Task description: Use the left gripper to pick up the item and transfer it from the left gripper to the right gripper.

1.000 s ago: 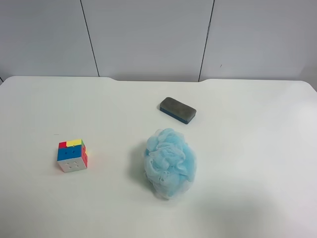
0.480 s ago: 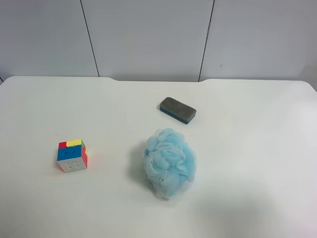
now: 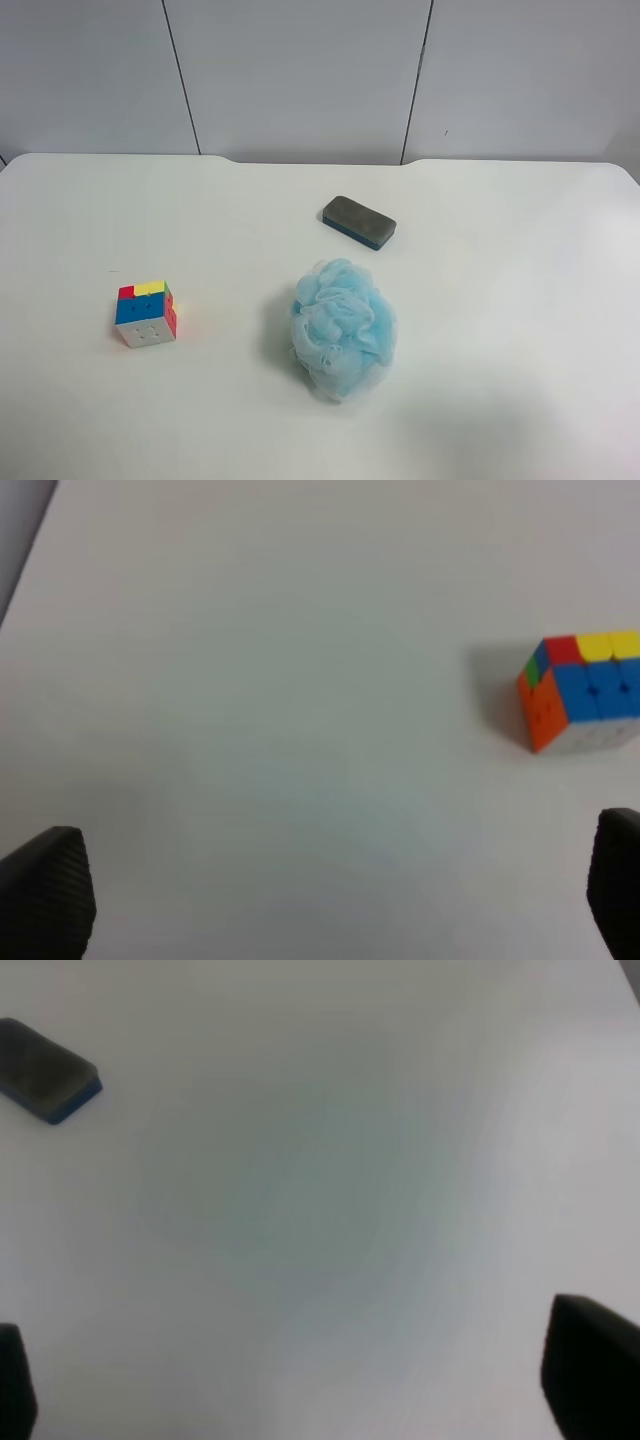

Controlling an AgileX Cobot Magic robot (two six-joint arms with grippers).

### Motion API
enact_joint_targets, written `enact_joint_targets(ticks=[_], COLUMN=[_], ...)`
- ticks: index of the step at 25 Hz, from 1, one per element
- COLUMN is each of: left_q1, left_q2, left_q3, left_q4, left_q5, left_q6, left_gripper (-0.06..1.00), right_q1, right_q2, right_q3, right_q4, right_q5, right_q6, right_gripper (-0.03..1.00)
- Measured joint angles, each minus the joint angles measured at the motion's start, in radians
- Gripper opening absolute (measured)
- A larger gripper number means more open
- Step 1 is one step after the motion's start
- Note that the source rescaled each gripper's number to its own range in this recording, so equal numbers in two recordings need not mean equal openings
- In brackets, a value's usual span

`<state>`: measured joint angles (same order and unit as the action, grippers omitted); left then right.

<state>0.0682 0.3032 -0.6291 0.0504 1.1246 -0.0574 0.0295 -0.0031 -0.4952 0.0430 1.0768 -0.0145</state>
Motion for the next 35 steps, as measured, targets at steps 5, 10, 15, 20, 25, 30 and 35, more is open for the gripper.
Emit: enact_joint_targets(ticks=[5, 10, 15, 20, 25, 30, 35], left_q1=[0.000, -0.016, -0.063, -0.158, -0.301, -0.422, -0.460], left_q2=[0.241, 0.434, 0.585, 0.701, 0.820, 0.953, 1.075], left_q3=[-0.116, -0.206, -0.253, -0.255, -0.258, -0.258, -0.258], left_q4=[0.001, -0.001, -0.019, -0.023, -0.025, -0.031, -0.058], left_q5=[0.044, 0.050, 0.063, 0.034, -0.031, -0.149, -0.245], left_q6=[0.000, -0.007, -0.054, -0.144, -0.255, -0.344, -0.370], left_gripper=[1.00, 1.00, 1.00, 1.00, 1.00, 1.00, 1.00], right_q1=[0.000, 0.000, 0.000, 0.000, 0.000, 0.000, 0.000], right_q2=[0.000, 0.000, 0.000, 0.000, 0.000, 0.000, 0.000], right_q3=[0.000, 0.000, 0.000, 0.000, 0.000, 0.000, 0.000], right_q4=[0.000, 0.000, 0.000, 0.000, 0.000, 0.000, 0.000], right_q5=[0.000, 0.000, 0.000, 0.000, 0.000, 0.000, 0.000], right_q6=[0.000, 0.000, 0.000, 0.000, 0.000, 0.000, 0.000], right_gripper=[1.00, 1.00, 1.00, 1.00, 1.00, 1.00, 1.00])
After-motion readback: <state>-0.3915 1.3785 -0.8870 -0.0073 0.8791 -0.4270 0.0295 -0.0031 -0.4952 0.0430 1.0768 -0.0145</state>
